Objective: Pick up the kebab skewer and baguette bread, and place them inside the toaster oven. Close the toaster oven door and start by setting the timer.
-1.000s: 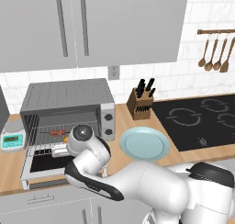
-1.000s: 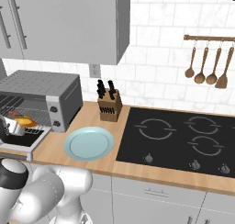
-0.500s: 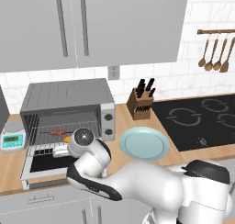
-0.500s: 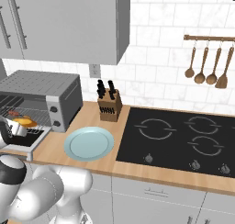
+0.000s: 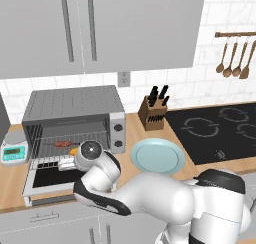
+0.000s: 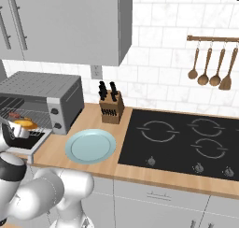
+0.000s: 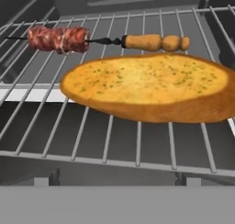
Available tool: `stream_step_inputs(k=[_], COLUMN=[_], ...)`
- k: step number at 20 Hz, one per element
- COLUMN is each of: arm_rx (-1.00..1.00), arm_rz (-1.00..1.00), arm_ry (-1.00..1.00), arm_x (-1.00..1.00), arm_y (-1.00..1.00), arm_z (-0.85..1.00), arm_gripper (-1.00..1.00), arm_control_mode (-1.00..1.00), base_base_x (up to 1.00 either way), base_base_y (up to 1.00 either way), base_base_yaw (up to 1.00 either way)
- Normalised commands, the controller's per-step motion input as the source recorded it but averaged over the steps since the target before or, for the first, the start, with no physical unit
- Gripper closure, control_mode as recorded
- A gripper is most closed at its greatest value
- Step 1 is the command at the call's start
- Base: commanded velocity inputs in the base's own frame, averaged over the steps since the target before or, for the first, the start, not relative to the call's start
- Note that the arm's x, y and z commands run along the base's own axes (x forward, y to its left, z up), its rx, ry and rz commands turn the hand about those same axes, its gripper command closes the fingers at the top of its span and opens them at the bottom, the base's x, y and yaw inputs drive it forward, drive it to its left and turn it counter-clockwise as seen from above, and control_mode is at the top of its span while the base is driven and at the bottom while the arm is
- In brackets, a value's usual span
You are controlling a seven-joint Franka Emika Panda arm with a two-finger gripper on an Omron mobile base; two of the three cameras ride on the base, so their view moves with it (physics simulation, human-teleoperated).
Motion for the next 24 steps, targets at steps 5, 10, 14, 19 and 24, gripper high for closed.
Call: stream_step_inputs(k=[5,10,14,19,24], arm_rx=[0.00,0.00,0.00,0.00,0.00], arm_rz=[0.00,-0.01,-0.01,-0.01,-0.01], arm_ry=[-0.06,-0.04,0.00,0.00,-0.03], arm_x=[0.02,0.15,0.17,0.11,0.04], arm_y=[0.00,0.00,0.00,0.00,0.00], arm_z=[-0.10,0.00,0.00,0.00,0.00], arm_gripper=[-1.00,-1.00,-1.00,-1.00,-1.00], arm_control_mode=[-1.00,-1.00,-1.00,-1.00,-1.00], base_base_x=[0.00,0.00,0.00,0.00,0.00], base_base_y=[0.00,0.00,0.00,0.00,0.00], base_base_yaw=[0.00,0.00,0.00,0.00,0.00])
